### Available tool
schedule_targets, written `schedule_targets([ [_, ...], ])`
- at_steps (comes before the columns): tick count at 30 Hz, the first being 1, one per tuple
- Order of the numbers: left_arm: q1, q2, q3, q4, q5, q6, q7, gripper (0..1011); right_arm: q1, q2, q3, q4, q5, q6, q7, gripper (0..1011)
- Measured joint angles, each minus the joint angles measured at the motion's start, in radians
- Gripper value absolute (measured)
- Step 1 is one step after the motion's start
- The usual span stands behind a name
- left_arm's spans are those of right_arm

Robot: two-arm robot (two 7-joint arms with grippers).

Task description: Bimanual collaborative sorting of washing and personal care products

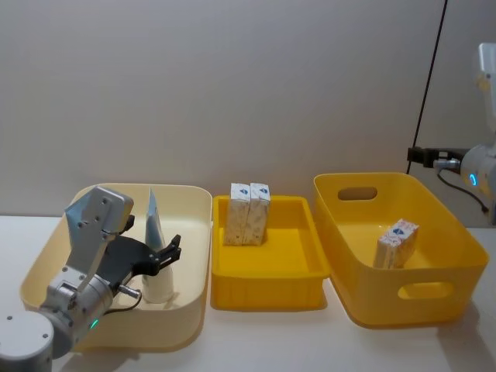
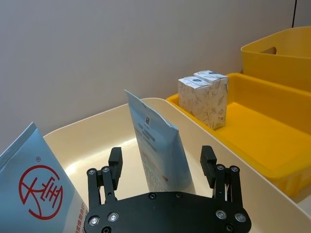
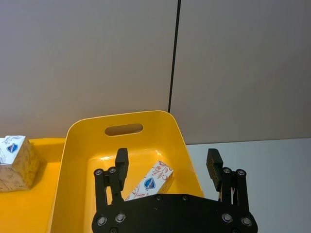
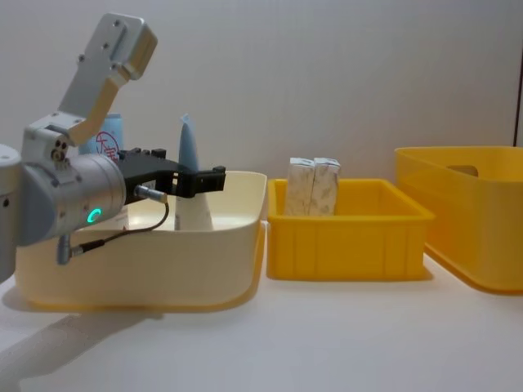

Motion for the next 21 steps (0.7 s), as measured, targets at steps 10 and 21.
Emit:
schedule_targets([
  [10,-0.036,-0.008,0.007,0.043,0.013,0.025,-0.014,956,0.000,0.000,0.000,0.000,0.000,0.000,0.000,1001],
  [21,-0.052,-0.012,0.010,0.061,0.018,0.036,-0.021,659,0.000,0.000,0.000,0.000,0.000,0.000,0.000,1001],
])
